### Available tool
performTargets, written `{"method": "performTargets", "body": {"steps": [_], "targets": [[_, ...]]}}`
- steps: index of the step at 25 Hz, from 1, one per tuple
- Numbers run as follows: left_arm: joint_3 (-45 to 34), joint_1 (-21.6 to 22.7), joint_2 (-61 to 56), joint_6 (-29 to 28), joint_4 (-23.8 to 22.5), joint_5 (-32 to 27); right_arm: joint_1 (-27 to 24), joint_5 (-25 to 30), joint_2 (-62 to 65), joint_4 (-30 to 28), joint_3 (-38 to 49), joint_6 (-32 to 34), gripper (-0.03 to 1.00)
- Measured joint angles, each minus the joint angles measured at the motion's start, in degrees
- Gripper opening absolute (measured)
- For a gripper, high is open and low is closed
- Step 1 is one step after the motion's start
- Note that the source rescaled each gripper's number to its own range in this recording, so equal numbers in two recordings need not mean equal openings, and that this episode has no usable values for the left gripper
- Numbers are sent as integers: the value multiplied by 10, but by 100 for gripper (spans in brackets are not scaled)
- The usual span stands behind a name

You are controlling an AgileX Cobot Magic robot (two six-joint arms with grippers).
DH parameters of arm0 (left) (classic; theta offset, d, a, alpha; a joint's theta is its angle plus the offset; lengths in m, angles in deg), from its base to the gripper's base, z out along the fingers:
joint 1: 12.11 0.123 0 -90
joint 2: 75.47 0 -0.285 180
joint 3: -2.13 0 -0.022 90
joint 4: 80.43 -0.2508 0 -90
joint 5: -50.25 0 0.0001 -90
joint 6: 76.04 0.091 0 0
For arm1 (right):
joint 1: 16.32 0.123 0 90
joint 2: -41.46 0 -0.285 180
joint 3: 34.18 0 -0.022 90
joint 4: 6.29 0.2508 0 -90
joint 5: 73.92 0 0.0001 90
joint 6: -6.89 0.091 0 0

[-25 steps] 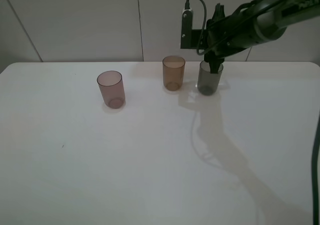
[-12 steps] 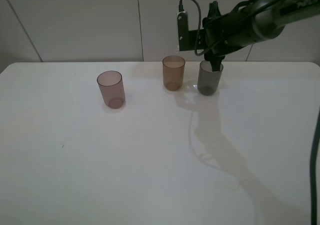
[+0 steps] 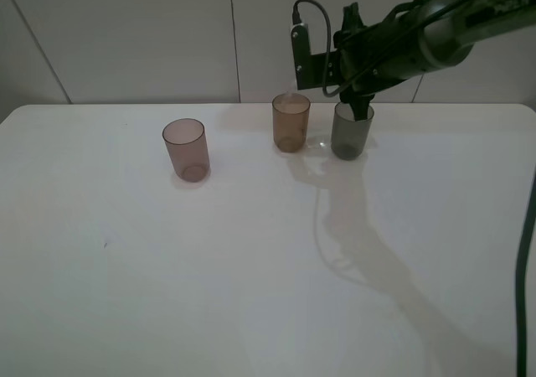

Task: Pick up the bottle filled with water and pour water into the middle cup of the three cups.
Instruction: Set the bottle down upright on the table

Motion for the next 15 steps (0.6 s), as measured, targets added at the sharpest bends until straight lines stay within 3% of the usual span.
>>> {"method": "performTargets", "body": {"steps": [15], "targets": [[0,0,0,0,0,0,-2,1,-1,0,-5,-42,2]]}}
